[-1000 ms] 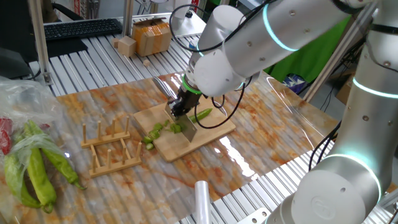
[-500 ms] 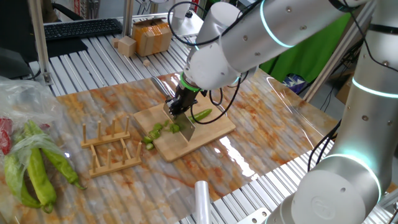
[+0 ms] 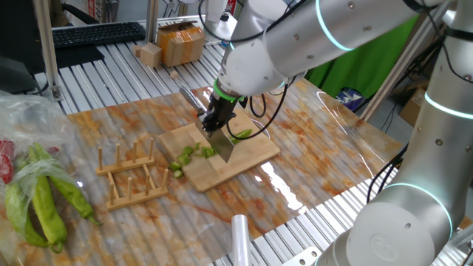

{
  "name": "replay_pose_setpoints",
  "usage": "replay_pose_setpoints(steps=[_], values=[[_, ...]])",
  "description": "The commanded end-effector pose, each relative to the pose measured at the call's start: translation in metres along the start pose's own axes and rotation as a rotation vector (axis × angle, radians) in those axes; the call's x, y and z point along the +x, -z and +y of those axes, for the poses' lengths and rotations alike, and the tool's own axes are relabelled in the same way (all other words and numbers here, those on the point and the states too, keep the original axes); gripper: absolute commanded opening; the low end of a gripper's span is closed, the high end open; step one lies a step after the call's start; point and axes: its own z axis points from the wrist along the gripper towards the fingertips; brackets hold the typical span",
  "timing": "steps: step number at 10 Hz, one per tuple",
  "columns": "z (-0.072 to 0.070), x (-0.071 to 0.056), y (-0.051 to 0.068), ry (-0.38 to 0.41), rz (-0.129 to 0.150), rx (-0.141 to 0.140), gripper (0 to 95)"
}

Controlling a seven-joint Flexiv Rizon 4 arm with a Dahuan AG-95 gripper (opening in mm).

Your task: Chop the chili peppers

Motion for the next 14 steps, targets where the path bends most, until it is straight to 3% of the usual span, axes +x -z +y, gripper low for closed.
replay_pose_setpoints(steps=[1, 3, 7, 8, 10, 12, 13, 14], values=[[-0.001, 0.002, 0.012, 0.002, 0.008, 0.001, 0.0], [-0.009, 0.002, 0.019, 0.013, 0.014, -0.003, 0.0], [-0.016, 0.003, 0.014, 0.019, 0.013, -0.006, 0.0], [-0.016, 0.004, 0.007, 0.021, 0.013, -0.005, 0.0], [-0.018, 0.009, -0.021, 0.024, -0.001, -0.009, 0.0], [-0.021, 0.015, -0.045, 0.021, -0.032, -0.021, 0.0], [-0.021, 0.016, -0.049, 0.005, -0.037, -0.06, 0.0], [-0.02, 0.014, -0.046, 0.002, -0.041, -0.055, 0.0]])
